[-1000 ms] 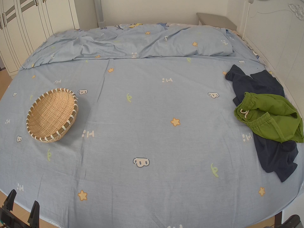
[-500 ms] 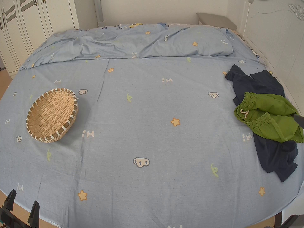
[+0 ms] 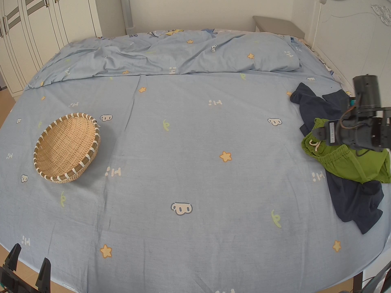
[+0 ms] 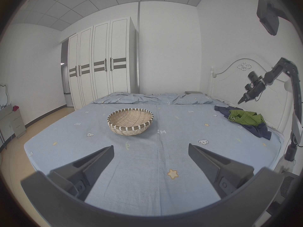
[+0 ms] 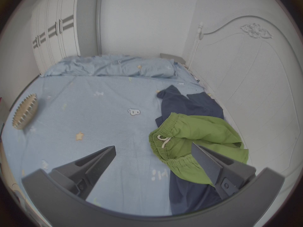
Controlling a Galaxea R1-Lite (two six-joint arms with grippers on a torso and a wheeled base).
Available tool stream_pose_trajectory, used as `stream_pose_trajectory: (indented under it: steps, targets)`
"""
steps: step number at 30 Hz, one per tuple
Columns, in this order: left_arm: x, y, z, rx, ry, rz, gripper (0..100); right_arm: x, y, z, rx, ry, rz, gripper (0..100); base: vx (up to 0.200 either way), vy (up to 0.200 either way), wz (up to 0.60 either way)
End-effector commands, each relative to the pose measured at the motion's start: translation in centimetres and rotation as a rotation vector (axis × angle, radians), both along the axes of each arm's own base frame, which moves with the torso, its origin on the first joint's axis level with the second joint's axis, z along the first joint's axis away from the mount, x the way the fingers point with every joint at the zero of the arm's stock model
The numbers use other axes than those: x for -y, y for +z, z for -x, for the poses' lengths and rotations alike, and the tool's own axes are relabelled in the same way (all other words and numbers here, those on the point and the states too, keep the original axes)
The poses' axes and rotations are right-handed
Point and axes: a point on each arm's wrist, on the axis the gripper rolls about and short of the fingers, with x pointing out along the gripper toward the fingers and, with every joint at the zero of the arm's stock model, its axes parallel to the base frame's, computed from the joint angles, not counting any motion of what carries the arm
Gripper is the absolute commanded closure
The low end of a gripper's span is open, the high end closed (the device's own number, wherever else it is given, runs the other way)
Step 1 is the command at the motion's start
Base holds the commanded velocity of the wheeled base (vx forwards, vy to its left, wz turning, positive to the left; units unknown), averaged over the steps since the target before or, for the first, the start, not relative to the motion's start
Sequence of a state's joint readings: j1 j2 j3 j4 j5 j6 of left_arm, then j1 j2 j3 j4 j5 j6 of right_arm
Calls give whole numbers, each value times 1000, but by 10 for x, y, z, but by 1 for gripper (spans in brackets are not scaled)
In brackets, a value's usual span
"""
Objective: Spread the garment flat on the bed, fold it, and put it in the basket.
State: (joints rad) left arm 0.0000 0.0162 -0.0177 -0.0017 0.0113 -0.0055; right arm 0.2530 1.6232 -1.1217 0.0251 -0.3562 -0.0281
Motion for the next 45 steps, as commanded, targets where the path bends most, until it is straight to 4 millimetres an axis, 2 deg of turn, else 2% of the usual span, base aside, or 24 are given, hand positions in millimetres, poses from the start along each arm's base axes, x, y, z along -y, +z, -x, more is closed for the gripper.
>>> stream_pose_trajectory:
  steps: [1, 12, 16, 21, 22, 36, 45]
  targets:
    - [0, -5, -1, -9, 1, 1, 0, -14, -69, -71, -114, -55, 72, 0, 0, 0, 0]
    - [0, -5, -1, -8, 1, 1, 0, -7, -70, -75, -121, -77, 85, 0, 0, 0, 0]
    - [0, -5, -1, -8, 1, 1, 0, -2, -83, -85, -143, -100, 90, 0, 0, 0, 0]
    - [0, -5, -1, -9, 1, 1, 0, 2, -87, -94, -124, -121, 83, 0, 0, 0, 0]
    - [0, -5, -1, -9, -1, 1, 0, 4, -94, -101, -122, -137, 95, 0, 0, 0, 0]
    - [0, -5, -1, -9, 1, 1, 0, 4, -114, -129, -97, -197, 118, 0, 0, 0, 0]
    - [0, -5, -1, -9, 1, 1, 0, 5, -116, -138, -84, -209, 117, 0, 0, 0, 0]
